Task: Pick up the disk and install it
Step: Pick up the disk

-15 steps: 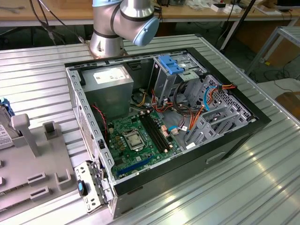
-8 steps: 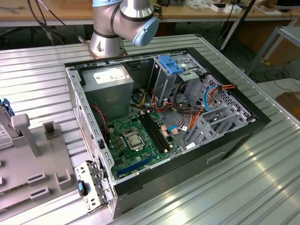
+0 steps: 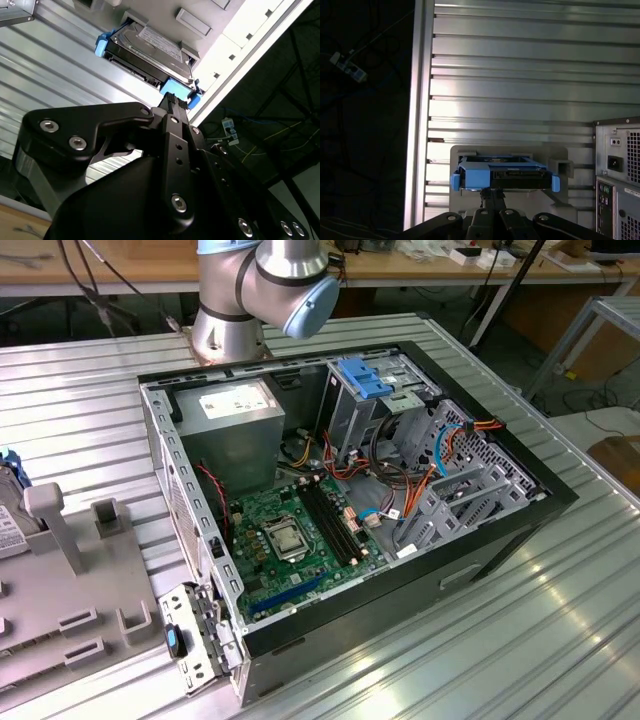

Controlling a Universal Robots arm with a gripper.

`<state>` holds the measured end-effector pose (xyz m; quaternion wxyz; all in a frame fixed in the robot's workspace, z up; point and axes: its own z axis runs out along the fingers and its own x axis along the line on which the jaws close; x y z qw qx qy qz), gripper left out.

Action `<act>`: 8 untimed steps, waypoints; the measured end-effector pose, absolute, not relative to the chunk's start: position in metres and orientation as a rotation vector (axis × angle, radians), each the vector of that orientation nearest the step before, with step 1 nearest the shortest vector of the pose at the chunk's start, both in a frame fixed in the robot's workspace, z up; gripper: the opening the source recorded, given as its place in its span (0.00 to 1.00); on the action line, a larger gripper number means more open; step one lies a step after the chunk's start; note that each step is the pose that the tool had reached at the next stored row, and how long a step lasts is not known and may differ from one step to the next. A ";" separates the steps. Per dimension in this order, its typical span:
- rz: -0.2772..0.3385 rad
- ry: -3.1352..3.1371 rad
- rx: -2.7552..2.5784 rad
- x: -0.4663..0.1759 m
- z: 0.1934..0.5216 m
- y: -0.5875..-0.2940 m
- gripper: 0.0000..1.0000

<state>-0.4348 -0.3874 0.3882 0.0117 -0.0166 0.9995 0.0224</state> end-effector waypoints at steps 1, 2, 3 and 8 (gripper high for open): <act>0.070 3.117 -0.061 -0.435 0.388 -0.387 0.11; 0.070 3.117 -0.087 -0.435 0.388 -0.387 0.11; 0.071 3.116 -0.120 -0.435 0.388 -0.387 0.11; 0.073 3.101 -0.364 -0.435 0.388 -0.387 0.11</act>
